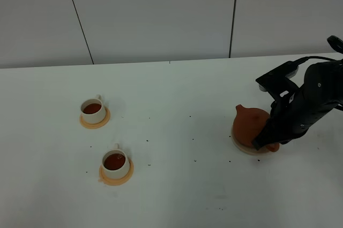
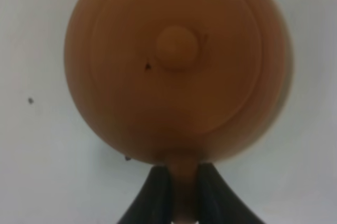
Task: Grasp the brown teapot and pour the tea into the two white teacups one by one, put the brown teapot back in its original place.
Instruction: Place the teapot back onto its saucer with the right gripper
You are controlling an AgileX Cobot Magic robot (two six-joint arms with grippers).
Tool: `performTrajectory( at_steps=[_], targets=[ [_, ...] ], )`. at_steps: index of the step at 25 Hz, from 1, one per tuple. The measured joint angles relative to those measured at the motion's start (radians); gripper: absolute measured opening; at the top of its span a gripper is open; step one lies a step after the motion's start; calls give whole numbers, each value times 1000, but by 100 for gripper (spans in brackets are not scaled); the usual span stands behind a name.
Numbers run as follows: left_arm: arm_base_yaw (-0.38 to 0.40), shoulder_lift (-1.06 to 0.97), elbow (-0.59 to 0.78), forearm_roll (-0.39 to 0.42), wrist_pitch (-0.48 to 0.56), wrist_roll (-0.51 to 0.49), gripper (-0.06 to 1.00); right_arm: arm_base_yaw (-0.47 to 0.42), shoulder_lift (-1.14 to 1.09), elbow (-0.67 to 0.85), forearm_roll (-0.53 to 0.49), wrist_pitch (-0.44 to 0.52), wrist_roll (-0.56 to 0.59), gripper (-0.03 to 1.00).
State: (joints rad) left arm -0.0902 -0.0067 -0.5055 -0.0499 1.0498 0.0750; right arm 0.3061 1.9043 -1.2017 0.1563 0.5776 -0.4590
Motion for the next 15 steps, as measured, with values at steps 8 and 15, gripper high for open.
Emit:
performTrajectory(
  at_steps=[8,15],
  targets=[
    [0,0,0,0,0,0,23,0,11,0,0,-1,0,10],
    [0,0,0,0,0,0,23,0,11,0,0,0,0,10]
  ],
)
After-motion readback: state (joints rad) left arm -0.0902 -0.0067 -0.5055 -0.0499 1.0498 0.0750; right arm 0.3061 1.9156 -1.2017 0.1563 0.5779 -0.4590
